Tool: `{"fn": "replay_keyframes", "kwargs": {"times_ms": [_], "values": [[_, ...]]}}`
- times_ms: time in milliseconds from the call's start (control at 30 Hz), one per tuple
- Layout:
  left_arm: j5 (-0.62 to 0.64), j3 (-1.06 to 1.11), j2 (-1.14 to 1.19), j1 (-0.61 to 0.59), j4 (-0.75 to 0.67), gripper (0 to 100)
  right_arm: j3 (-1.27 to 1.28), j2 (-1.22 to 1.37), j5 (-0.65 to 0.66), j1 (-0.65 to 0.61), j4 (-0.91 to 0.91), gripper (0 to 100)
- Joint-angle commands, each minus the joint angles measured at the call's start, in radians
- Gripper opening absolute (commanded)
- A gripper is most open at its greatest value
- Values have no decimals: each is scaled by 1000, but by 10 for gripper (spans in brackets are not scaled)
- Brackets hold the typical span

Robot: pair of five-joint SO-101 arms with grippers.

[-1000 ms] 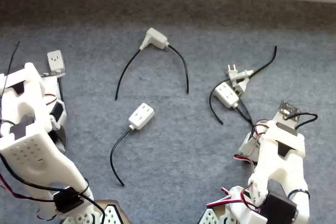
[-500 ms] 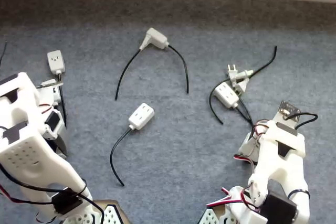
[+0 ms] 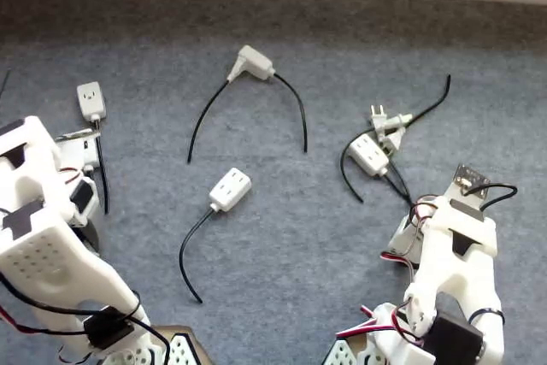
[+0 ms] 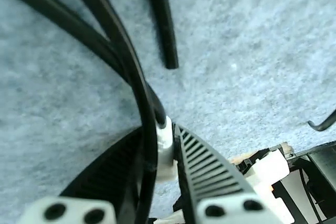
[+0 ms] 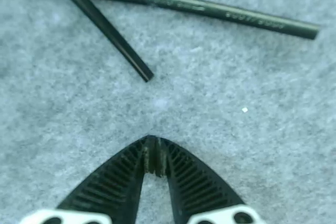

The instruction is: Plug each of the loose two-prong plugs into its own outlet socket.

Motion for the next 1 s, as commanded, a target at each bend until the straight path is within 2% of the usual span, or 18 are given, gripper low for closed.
{"fn": "replay_keyframes", "kwargs": {"times_ms": [0, 233, 433, 500, 700, 833, 967], "values": [[-26, -2, -202, -8, 44, 5, 4, 7, 9, -19, -35, 9], [-29, 5, -570, 35, 43, 5, 4, 7, 9, -19, -35, 9], [-26, 119, -777, 191, 35, 5, 4, 7, 11, -19, -35, 9], [-18, 174, -851, 260, -6, 5, 4, 7, 11, -19, -35, 9], [164, 331, -1138, 377, -215, 5, 4, 7, 11, -19, -33, 9], [201, 415, -1262, 384, -365, 5, 4, 7, 11, -19, -33, 9], [256, 389, -1270, 328, -390, 6, 4, 7, 11, -21, -33, 9]]}}
